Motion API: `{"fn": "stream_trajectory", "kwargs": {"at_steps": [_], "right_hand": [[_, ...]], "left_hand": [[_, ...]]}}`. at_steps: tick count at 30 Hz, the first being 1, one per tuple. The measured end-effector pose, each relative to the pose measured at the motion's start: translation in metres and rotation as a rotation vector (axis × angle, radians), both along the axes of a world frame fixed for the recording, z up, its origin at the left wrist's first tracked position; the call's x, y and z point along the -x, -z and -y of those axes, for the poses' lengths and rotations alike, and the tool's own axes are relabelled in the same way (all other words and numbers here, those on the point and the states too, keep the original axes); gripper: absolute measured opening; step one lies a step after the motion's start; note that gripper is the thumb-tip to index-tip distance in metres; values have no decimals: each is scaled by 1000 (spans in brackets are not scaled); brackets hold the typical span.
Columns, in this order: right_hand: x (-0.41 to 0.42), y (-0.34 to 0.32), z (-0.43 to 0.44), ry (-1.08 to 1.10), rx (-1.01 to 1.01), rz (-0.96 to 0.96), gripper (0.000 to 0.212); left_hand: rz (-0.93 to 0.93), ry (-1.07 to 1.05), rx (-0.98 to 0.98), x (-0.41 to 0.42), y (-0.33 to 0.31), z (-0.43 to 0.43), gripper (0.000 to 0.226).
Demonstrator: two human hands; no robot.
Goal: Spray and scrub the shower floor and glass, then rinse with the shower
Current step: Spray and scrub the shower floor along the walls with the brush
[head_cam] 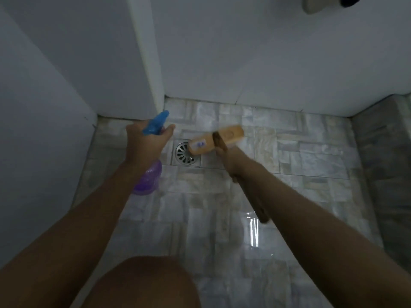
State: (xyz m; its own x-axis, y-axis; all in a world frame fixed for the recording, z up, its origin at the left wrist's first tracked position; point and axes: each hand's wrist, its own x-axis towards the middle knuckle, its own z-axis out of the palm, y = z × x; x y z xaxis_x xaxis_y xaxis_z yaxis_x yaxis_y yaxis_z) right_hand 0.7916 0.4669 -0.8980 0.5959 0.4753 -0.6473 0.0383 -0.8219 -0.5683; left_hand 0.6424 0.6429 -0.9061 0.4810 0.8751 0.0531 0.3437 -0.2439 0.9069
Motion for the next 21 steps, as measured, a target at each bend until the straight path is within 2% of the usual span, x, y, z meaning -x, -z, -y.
{"fn": "stream_trajectory", "kwargs": {"at_steps": [5, 9, 11, 13, 17, 21], "right_hand": [[-43, 2, -80, 20, -16, -26, 25], [-13, 7, -22, 119, -76, -34, 36], [13, 7, 24, 108, 20, -93, 44], [19, 9, 43, 53, 91, -104, 41], [-22, 20, -17, 43, -25, 6, 31], [-48, 20, -67, 133, -35, -51, 27]], "left_hand": [[5, 4, -115, 5, 3, -2, 28], [16, 54, -211, 8, 2, 1, 26], [-6, 41, -229, 6, 2, -4, 27], [-12, 3, -228, 4, 3, -9, 32], [-31, 15, -269, 5, 5, -8, 39], [-71, 69, -392, 9, 2, 5, 42]]}}
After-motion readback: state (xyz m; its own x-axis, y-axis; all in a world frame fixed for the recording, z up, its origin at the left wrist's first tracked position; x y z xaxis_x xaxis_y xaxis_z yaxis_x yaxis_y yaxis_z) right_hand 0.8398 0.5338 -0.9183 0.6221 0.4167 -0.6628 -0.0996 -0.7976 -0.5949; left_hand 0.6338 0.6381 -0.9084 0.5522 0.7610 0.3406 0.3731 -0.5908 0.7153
